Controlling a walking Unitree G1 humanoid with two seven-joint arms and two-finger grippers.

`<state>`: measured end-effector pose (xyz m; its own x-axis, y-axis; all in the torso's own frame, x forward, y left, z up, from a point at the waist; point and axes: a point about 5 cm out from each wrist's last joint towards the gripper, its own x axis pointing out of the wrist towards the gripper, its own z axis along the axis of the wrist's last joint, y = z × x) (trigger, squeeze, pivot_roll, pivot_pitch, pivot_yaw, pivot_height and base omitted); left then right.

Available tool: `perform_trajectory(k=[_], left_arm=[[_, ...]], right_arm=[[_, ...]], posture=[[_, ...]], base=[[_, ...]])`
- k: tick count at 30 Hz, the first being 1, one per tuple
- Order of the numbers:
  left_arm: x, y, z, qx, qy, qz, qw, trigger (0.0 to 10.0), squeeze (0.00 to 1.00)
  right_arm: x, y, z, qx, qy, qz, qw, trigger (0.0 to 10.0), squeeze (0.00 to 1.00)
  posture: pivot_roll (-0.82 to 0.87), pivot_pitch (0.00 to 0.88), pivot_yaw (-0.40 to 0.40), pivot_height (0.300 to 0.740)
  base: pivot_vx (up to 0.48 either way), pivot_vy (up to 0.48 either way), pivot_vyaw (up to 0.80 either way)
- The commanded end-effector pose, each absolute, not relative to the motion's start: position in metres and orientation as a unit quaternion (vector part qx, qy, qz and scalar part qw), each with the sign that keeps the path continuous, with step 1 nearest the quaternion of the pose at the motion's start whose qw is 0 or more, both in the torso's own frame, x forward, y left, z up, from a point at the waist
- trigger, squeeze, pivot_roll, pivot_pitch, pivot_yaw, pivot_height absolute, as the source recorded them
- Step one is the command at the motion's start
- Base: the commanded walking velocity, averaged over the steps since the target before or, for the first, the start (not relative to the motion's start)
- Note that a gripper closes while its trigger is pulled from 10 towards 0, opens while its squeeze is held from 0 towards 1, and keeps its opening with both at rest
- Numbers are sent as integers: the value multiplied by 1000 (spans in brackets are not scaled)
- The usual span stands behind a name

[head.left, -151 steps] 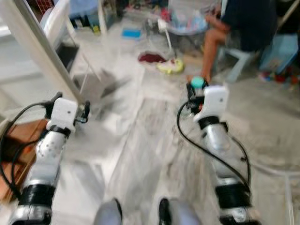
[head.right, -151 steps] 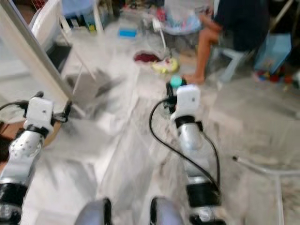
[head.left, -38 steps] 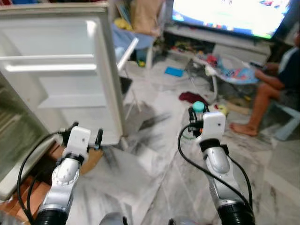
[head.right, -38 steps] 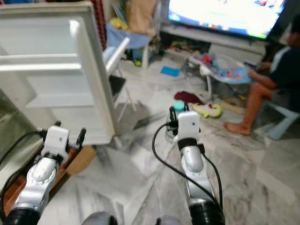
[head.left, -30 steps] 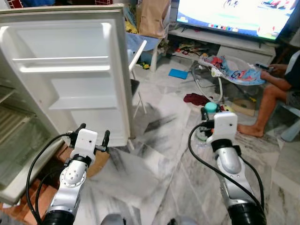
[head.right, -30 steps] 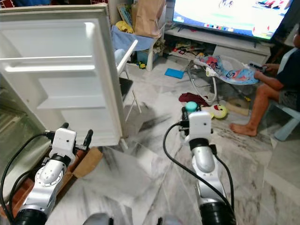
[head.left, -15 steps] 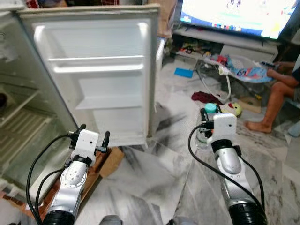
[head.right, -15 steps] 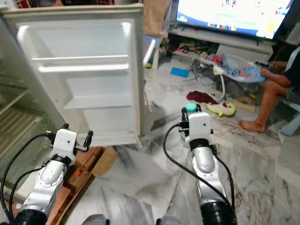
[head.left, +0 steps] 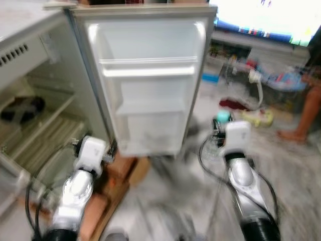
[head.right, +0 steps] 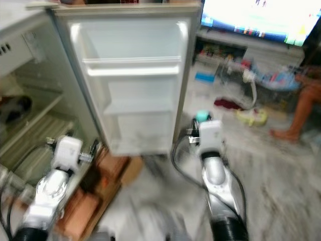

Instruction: Restocking fridge

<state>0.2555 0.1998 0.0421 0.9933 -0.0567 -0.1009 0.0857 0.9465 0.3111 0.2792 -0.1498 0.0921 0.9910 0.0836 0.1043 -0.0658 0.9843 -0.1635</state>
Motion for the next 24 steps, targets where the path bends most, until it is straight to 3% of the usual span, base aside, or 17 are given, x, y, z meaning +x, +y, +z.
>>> perform_trajectory(k=[1,13,20,24], left_arm=[[258,194,44,154,40,-44,986,10000,0],[261,189,46,152,29,-58,986,10000,0],[261,189,47,153,29,-61,986,10000,0],[261,191,48,151,25,-59,987,10000,0]], right_arm=[[282,-155,101,-87,-75,33,993,10000,0],[284,-158,103,-91,-79,32,992,10000,0],[282,-158,102,-91,-77,28,992,10000,0],[276,-162,98,-84,-71,17,994,10000,0]], posture=[[13,0,-37,740],[5,0,-29,740],[6,0,-25,740],[7,0,-25,740]], base=[[0,0,0],[0,0,34],[0,0,800],[277,0,120]])
